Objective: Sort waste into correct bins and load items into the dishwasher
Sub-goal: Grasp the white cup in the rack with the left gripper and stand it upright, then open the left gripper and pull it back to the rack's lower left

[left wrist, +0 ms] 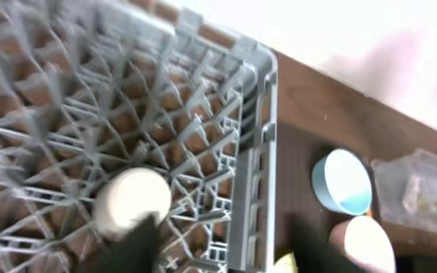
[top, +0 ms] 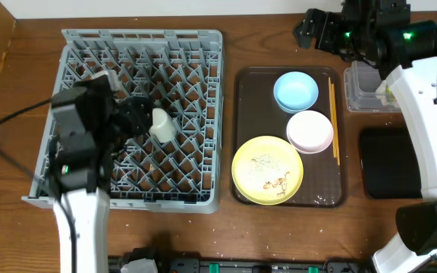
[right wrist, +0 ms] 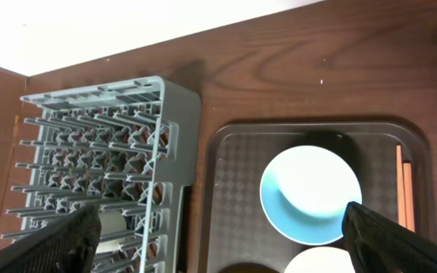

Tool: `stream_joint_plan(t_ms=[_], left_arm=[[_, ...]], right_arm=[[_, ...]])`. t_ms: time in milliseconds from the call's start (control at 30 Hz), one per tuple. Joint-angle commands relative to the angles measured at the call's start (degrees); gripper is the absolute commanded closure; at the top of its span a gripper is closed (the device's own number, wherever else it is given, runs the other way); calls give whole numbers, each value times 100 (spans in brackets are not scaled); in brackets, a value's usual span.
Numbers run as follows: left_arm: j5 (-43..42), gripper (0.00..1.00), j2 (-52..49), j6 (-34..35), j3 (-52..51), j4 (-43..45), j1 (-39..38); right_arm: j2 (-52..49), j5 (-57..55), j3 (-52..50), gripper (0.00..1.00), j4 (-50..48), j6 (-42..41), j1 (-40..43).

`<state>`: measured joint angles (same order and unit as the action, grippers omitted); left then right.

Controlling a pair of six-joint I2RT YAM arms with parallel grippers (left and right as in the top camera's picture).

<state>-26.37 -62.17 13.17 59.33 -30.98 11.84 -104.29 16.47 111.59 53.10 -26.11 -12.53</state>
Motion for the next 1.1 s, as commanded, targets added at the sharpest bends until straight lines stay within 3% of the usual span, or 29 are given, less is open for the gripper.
stream_joint_plan(t_ms=[0, 100, 300, 600, 800, 867, 1067], left_arm=[[1193, 27, 509, -70, 96, -256, 9], [1698, 16, 638, -70, 94, -601, 9], [1722, 14, 476, -68, 90, -1069, 9], [1812, 8, 160, -68, 92, -1084, 59], [1810, 6, 175, 352, 195, -1213, 1082], [1808, 6, 173, 575, 195, -1416, 1917], [1788, 1, 173, 1574, 192, -1707, 3215]], right_arm=[[2, -15, 31, 1, 7, 4, 48], [2, -15, 31, 1, 9, 4, 48], [2, -17, 31, 1, 9, 4, 48], [2, -15, 31, 1, 9, 4, 48], [2, 361, 31, 1, -289, -26, 46], [2, 483, 31, 1, -365, -236, 28], [-164, -455, -144, 1, -463, 70, -396]])
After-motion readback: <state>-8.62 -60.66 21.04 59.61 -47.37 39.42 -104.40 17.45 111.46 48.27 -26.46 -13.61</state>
